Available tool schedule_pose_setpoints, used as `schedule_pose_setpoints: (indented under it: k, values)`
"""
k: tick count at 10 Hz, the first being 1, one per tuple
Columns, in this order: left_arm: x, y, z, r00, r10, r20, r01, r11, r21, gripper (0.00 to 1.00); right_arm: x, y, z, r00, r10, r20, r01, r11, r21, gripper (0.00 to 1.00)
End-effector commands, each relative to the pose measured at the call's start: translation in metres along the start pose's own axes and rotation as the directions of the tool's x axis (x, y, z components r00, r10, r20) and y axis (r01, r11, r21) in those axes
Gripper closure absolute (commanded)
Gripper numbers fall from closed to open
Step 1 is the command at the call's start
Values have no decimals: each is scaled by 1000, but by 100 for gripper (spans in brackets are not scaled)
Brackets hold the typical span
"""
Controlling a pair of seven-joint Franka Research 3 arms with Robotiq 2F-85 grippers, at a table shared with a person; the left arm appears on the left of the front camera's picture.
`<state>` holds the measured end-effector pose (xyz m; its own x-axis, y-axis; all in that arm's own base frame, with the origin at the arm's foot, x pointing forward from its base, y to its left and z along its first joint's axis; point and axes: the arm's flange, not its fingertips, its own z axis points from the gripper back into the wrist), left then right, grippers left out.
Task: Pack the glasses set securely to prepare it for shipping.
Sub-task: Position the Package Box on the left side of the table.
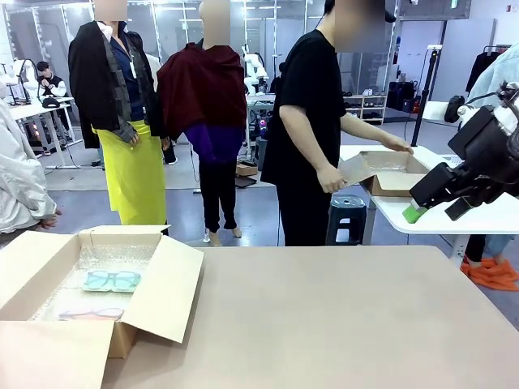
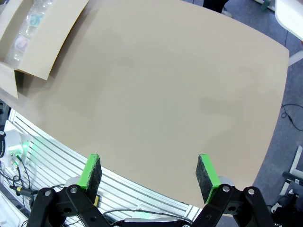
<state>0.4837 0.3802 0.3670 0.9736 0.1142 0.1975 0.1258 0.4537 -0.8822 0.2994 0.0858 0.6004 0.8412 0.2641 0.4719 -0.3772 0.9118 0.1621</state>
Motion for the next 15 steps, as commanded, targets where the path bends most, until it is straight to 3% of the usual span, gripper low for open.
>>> schedule_pose_setpoints:
  k: [1, 4, 5, 15]
  values:
    - [-20, -27, -3, 997, -29, 70, 25, 998, 57, 0, 1, 1, 0, 1000, 13, 9, -13, 1000, -1, 0]
    - [-35, -48, -17, 995, -55, 83, 47, 994, 99, 0, 1, 1, 0, 1000, 13, 9, -13, 1000, -1, 0]
    - [-13, -38, 10, 997, -34, 67, 30, 998, 52, 0, 1, 1, 0, 1000, 13, 9, -13, 1000, -1, 0]
    - [-13, -38, 10, 997, -34, 67, 30, 998, 52, 0, 1, 1, 0, 1000, 13, 9, -13, 1000, -1, 0]
